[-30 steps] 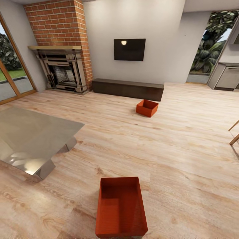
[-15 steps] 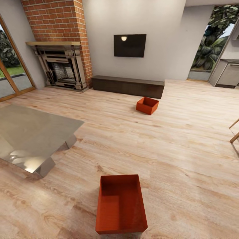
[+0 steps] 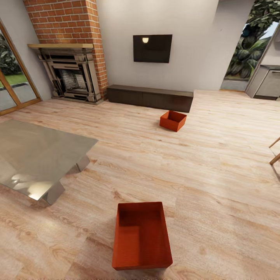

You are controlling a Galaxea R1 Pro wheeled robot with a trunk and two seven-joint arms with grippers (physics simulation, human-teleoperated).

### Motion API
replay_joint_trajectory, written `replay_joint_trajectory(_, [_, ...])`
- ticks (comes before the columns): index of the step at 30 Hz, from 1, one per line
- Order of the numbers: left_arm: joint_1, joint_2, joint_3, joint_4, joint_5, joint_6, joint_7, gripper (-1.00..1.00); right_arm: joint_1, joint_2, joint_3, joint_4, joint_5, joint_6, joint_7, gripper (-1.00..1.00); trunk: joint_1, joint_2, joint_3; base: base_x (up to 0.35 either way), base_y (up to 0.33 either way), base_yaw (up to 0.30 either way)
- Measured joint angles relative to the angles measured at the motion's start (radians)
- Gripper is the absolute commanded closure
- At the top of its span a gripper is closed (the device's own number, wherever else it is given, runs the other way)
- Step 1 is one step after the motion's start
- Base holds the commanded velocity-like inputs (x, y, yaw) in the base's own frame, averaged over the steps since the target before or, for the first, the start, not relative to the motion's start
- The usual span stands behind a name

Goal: Move the two storage containers from the living room to the garage. In the garage, place one container on the floor and stack the other container on top of it (either order is fine).

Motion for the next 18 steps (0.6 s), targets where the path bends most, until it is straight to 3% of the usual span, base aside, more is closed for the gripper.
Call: replay_joint_trajectory(18, [0.000,0.000,0.000,0.000,0.000,0.000,0.000,-1.00,0.000,0.000,0.000,0.000,0.000,0.000,0.000,-1.00,0.000,0.000,-0.030,0.000,0.000,0.000])
